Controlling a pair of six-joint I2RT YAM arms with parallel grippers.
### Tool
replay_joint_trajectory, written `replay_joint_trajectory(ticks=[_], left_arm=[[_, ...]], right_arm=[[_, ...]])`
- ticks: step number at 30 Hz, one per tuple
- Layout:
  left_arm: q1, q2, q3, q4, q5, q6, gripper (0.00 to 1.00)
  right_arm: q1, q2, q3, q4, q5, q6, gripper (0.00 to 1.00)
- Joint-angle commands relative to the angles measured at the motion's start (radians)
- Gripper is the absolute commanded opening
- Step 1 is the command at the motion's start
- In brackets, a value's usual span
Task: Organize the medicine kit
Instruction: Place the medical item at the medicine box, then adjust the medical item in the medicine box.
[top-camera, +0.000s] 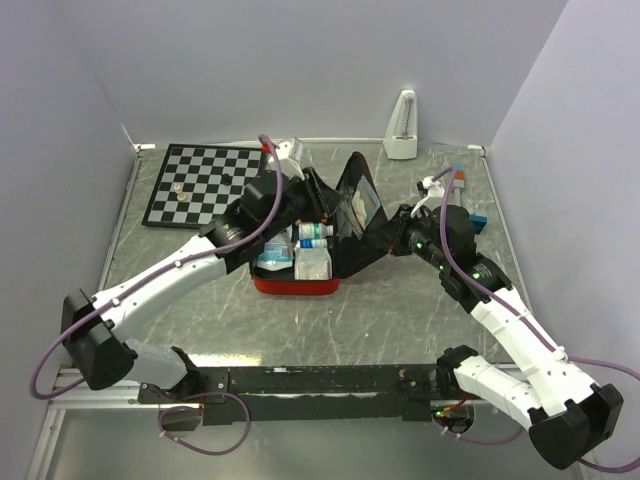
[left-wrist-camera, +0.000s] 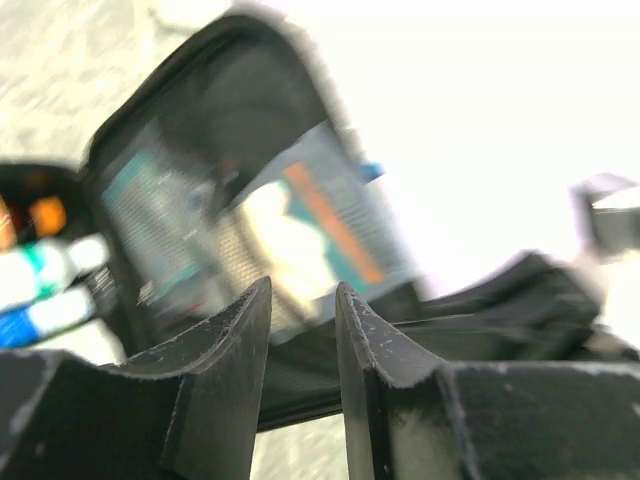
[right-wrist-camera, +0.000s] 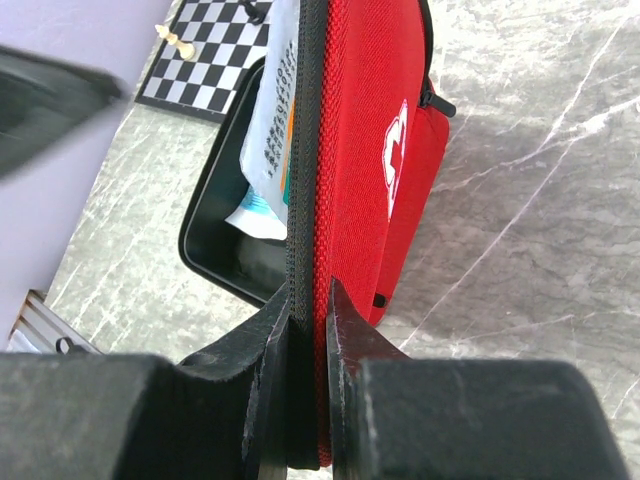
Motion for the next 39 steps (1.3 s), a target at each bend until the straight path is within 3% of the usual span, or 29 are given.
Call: replay_joint_trajectory(ticks=[1,3,9,15,20,26,33,39], left_arm=[[0.001,-0.003,0.005,0.144,0.084,-0.028,0.38],[0.0,0.021,0.005,0.21,0.14,-0.039,0.37],[0.0,0.175,0.12,0.132,0.188,-0.04,0.29],[-0.002,0.245,0.088,0.183,0.225,-0.052,0.27],[-0.008,0.299,0.116,-0.018,0.089,-0.029,0.23],[-0.006,0.233,0.067,-0.135,-0.068,0.023,0.18],[-0.006,-0.076,-0.126,0.16,-0.014,0.018,0.32],[-0.006,-0.011,-0.038,0.183,0.082,0.0,0.33]], right_arm=[[0.024,0.01,0.024,-0.1,-0.109,0.016,0.14],[0.027,0.01,0.027,-0.101,-0.112,0.016,0.14],[0.028,0.007,0.039,-0.118,-0.103,0.008,0.14],[0.028,0.005,0.035,-0.118,-0.103,0.007,0.14],[0.028,0.002,0.038,-0.124,-0.103,0.004,0.14],[0.028,-0.001,0.035,-0.127,-0.095,0.001,0.14],[0.028,0.008,0.032,-0.112,-0.103,0.011,0.14],[0.029,-0.001,0.029,-0.112,-0.103,0.021,0.14]])
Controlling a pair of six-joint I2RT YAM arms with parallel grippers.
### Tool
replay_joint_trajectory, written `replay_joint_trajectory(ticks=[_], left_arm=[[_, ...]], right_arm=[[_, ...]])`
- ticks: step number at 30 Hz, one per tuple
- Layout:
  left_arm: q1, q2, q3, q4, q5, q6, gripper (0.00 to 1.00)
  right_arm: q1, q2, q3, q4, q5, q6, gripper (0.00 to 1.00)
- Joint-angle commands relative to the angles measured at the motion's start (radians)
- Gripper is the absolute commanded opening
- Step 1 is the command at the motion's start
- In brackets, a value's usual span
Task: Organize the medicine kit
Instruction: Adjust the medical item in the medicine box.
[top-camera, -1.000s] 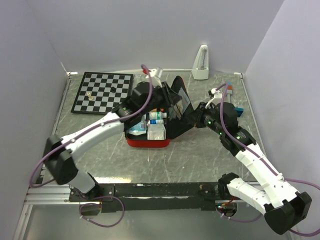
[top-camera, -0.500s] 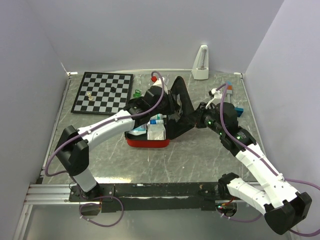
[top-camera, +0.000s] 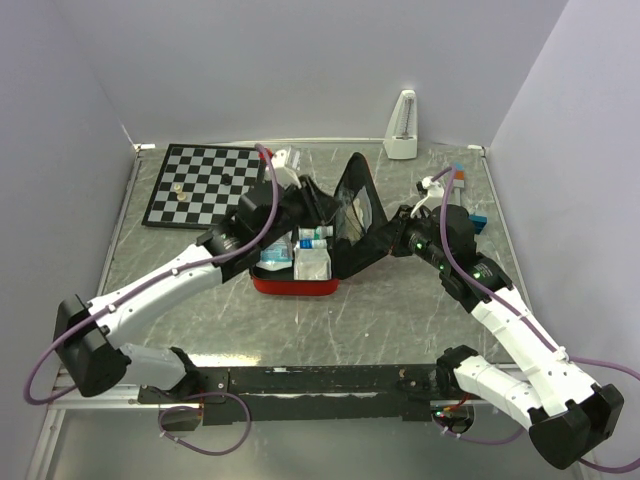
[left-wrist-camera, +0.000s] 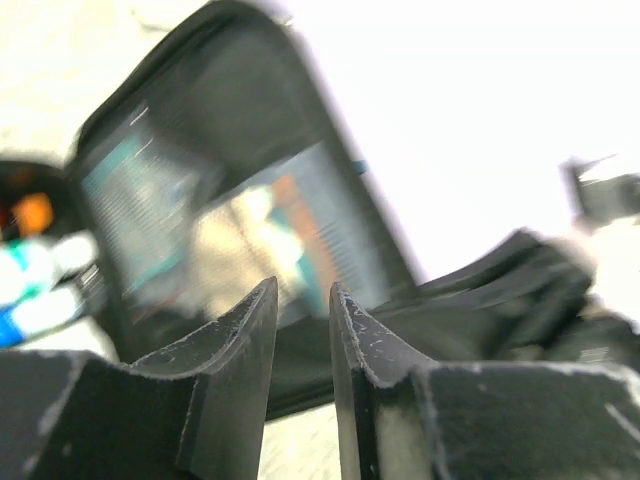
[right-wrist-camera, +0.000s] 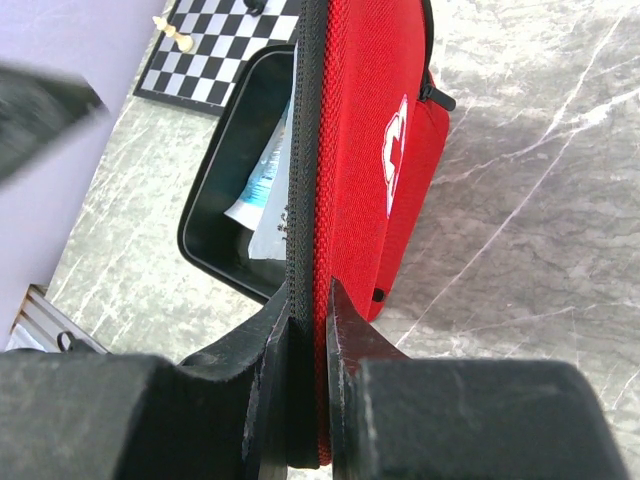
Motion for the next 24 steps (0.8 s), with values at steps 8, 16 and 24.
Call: replay_joint_trajectory(ticks=[8,16,24], left_arm=[[-0.005,0.177,0.165,0.145,0.196,-0.028,0.27],[-0.013,0.224,0.16,0.148,0.247,-0.027,0.24],[-0.023,0.309,0.263,-0.095,0.08,-0.005,0.17]], right_arm=[[0.027,-0.002,0.03,-0.102,-0.096,0.011,0.14],[0.028,-0.002,0.027,-0.096,-0.096,0.011,0.14],[0.028,0.001,0.03,-0.102,-0.09,0.005,0.14]])
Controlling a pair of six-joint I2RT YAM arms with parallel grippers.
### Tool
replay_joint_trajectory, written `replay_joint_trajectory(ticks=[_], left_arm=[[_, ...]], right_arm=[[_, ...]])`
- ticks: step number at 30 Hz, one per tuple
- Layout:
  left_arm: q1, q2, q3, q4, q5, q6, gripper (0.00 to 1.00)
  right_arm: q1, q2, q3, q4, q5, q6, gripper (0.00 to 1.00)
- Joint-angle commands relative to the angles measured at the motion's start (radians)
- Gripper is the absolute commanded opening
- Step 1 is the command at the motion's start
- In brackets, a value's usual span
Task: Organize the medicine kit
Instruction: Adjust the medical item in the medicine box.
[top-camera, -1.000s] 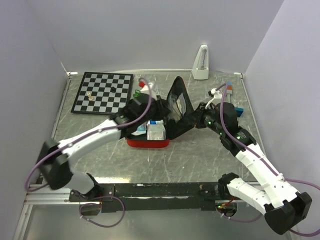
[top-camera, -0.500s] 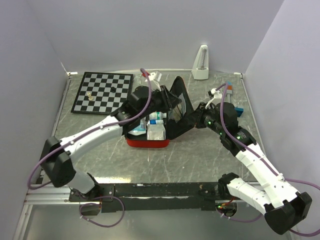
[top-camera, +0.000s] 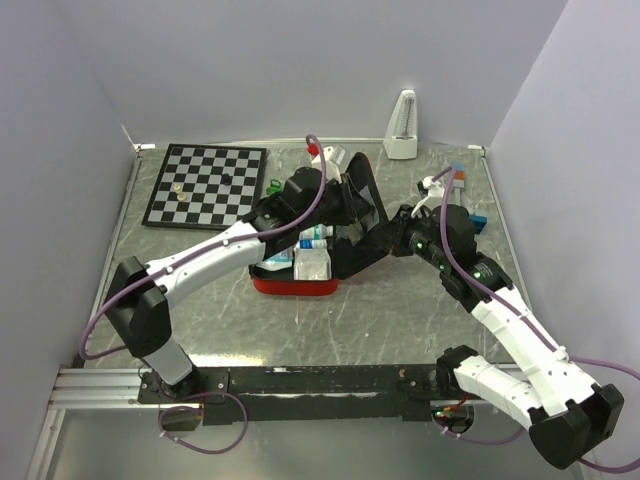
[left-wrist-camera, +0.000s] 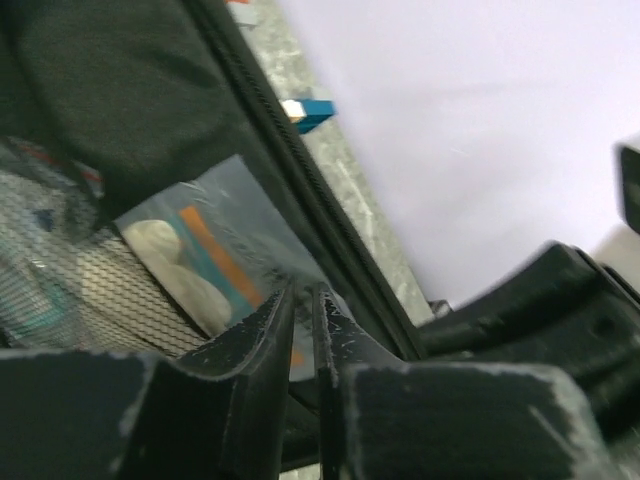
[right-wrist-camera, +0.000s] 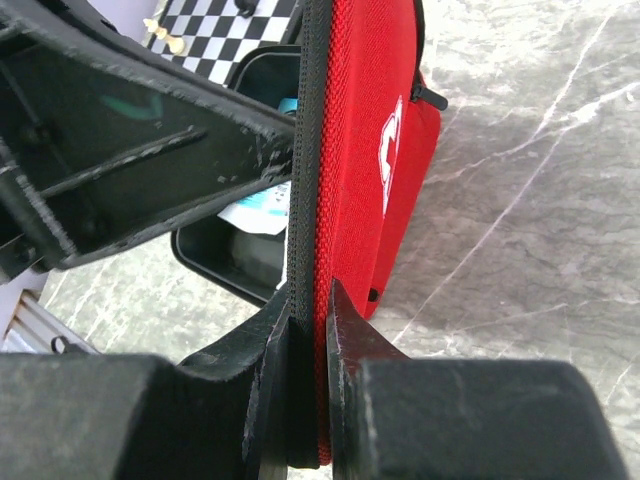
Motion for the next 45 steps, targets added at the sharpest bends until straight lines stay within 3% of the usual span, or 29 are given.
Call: replay_joint_trajectory(ticks=[1,7,12,15,16,19,22,25,29,36,45], left_arm=[[-0.005,0.008,0.034,-0.125,-0.121,0.016,0.17],[-0.005,0.044,0.081,-0.245,-0.161,0.072,0.13],[-0.005,0.085,0.156,-0.411,-0.191,0.12,0.03],[-0.005,-0.04,0.019,-0.28,-0.213,0.109,0.04],[-0.005,-0.103,-0.039,-0.194,-0.221,0.1,0.08],[0.006,-0.226,-0.14,-0.055,-0.209,0.074,0.34],[0.008,-0.259,-0.134,-0.023,-0.182,0.066,0.63],[0.008,-0.246,-0.095,-0.021,-0.149,0.063,0.72],[0.008,-0.2,-0.052,0.006,-0.104,0.079,0.73],[-0.012,-0.09,0.05,-0.081,-0.069,0.115,0.72],[-0.06,-0.002,0.147,-0.188,-0.167,0.192,0.58]], right_arm=[[0.028,0.001,0.027,-0.099,-0.095,0.002,0.14],[0.028,0.004,0.026,-0.094,-0.103,0.003,0.14],[0.028,0.004,0.03,-0.092,-0.103,0.005,0.14],[0.028,0.005,0.031,-0.094,-0.106,0.005,0.14],[0.028,0.005,0.03,-0.092,-0.106,0.006,0.14],[0.028,0.003,0.027,-0.092,-0.106,0.008,0.14],[0.028,0.004,0.03,-0.092,-0.108,0.009,0.14],[0.029,0.004,0.034,-0.091,-0.108,0.013,0.14],[0.031,0.006,0.037,-0.091,-0.111,0.014,0.14],[0.033,0.009,0.046,-0.102,-0.103,0.005,0.14],[0.033,0.017,0.046,-0.099,-0.102,0.002,0.14]])
